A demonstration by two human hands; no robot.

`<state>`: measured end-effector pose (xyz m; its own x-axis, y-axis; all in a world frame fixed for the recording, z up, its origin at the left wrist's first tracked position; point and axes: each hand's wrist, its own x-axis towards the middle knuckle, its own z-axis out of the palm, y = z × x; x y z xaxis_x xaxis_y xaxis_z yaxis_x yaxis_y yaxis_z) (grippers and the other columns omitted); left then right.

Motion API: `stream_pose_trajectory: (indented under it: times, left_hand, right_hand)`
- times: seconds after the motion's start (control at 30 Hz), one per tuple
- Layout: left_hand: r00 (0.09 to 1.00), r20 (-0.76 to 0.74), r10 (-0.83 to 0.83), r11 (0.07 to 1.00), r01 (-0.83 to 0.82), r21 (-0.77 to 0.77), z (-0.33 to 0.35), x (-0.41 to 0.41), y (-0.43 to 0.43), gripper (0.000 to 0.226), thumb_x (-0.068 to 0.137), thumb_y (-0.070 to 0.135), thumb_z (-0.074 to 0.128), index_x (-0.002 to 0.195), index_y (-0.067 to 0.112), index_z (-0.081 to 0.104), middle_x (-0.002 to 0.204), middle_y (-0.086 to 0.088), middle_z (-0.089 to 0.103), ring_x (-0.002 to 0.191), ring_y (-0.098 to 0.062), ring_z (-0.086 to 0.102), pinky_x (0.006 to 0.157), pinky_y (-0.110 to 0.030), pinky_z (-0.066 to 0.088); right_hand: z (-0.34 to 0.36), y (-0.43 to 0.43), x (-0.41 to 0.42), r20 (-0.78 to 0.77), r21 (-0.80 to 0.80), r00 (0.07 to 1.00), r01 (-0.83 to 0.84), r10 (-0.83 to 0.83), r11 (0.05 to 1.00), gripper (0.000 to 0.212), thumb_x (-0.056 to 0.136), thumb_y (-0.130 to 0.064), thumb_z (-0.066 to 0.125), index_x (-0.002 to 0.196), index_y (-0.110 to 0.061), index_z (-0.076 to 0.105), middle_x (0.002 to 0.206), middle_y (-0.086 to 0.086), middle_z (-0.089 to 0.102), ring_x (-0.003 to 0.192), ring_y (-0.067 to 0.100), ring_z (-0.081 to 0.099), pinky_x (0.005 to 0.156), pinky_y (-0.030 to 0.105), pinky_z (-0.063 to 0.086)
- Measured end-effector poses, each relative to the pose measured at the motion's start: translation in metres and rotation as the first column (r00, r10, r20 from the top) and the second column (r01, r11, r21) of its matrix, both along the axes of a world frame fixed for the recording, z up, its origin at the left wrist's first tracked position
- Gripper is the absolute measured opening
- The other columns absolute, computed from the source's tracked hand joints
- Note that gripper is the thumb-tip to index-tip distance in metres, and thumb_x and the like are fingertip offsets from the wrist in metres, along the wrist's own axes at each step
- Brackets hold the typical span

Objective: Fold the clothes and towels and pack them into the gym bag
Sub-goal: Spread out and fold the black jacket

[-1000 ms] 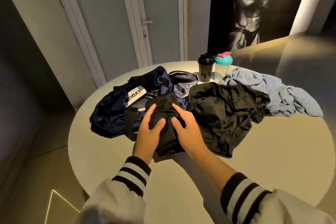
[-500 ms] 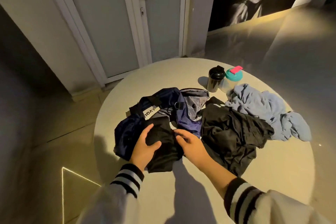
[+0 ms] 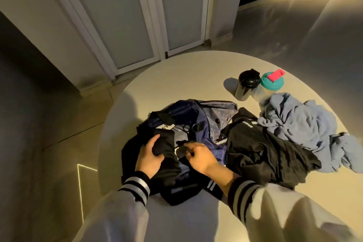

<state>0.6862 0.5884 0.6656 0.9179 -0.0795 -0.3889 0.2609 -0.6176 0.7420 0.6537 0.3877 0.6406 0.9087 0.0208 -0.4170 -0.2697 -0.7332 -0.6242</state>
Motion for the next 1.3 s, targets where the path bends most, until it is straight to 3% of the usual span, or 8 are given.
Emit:
stream_pose_trajectory:
  times: [0.2,0.53,0.73,0.9,1.0,1.07,1.17,1.3]
  left_hand:
    - [0.998,-0.058,0.015,0.986,-0.024,-0.165,-0.023,0.015,-0.021,0.07,0.081,0.008,0.064,0.148,0.021,0.045,0.142,0.002,0.053,0.134,-0.013,0.048,0.116,-0.037,0.037]
    - [0.993,-0.003,0.116,0.982,-0.115,-0.151,-0.04,0.024,-0.022,0.063,0.091,0.003,0.058,0.149,0.024,0.044,0.148,0.001,0.046,0.138,-0.014,0.041,0.114,-0.025,0.031]
    - [0.976,0.015,0.218,0.974,-0.217,-0.072,-0.037,0.028,-0.029,0.066,0.094,0.005,0.058,0.15,0.034,0.039,0.148,-0.011,0.039,0.138,-0.029,0.041,0.117,-0.035,0.03]
    - [0.977,-0.034,0.209,0.974,-0.211,-0.08,-0.034,0.014,-0.051,0.066,0.096,0.005,0.056,0.149,0.038,0.038,0.144,-0.012,0.039,0.13,-0.034,0.047,0.107,-0.037,0.039]
    - [0.988,-0.099,0.115,0.981,-0.129,-0.145,-0.037,0.004,-0.059,0.066,0.095,0.004,0.058,0.147,0.039,0.04,0.145,-0.009,0.042,0.131,-0.032,0.049,0.102,-0.032,0.041]
    - [0.992,-0.105,0.076,0.981,-0.094,-0.17,-0.04,0.0,-0.06,0.068,0.094,0.002,0.059,0.148,0.038,0.039,0.146,-0.007,0.044,0.132,-0.027,0.048,0.103,-0.028,0.04]
    - [0.991,-0.126,0.046,0.967,-0.076,-0.243,-0.044,-0.003,-0.06,0.067,0.093,-0.004,0.058,0.149,0.029,0.041,0.144,-0.001,0.047,0.131,-0.019,0.049,0.103,-0.024,0.039]
    - [0.973,-0.227,-0.042,0.952,-0.03,-0.305,-0.051,-0.002,-0.065,0.066,0.091,-0.004,0.061,0.147,0.027,0.045,0.141,0.002,0.048,0.13,-0.015,0.047,0.106,-0.027,0.038]
  right_hand:
    - [-0.03,-0.008,0.037,-0.117,-0.055,0.984,-0.144,0.137,0.988,0.057,0.107,-0.036,0.037,0.159,-0.027,0.018,0.167,-0.002,0.012,0.153,0.021,0.014,0.122,0.031,0.012]
    - [-0.046,-0.022,0.035,-0.176,-0.187,0.966,-0.22,0.188,0.957,0.043,0.107,-0.036,0.031,0.148,-0.026,0.042,0.154,0.0,0.04,0.14,0.025,0.031,0.113,0.039,0.02]
    - [-0.027,-0.039,-0.021,-0.096,0.16,0.995,0.035,-0.02,0.987,0.024,0.097,-0.04,0.061,0.077,-0.037,0.073,0.084,-0.01,0.069,0.103,0.022,0.057,0.097,0.033,0.029]
    - [0.016,-0.043,-0.041,-0.226,0.451,0.968,0.203,-0.109,0.869,0.021,0.095,-0.022,0.068,0.084,-0.006,0.078,0.069,-0.008,0.069,0.069,-0.001,0.061,0.075,0.017,0.041]
    - [0.011,-0.053,-0.031,0.132,0.055,0.981,0.139,-0.145,0.989,0.017,0.095,-0.044,0.063,0.102,-0.035,0.076,0.116,-0.009,0.058,0.114,0.014,0.047,0.1,0.035,0.031]
    - [0.016,-0.055,-0.023,0.012,-0.138,0.994,0.106,-0.105,0.985,0.031,0.094,-0.055,0.057,0.124,-0.05,0.061,0.152,-0.003,0.031,0.141,0.027,0.018,0.113,0.043,0.019]
    - [0.008,-0.05,-0.012,-0.16,0.01,0.976,0.151,-0.148,0.988,0.061,0.089,-0.061,0.06,0.144,-0.056,0.035,0.165,-0.001,0.011,0.151,0.031,0.009,0.119,0.052,0.019]
    - [-0.007,-0.049,-0.011,-0.143,0.351,0.921,0.39,-0.363,0.851,0.071,0.09,-0.023,0.072,0.149,-0.041,0.036,0.149,-0.003,0.048,0.136,0.023,0.048,0.112,0.04,0.041]
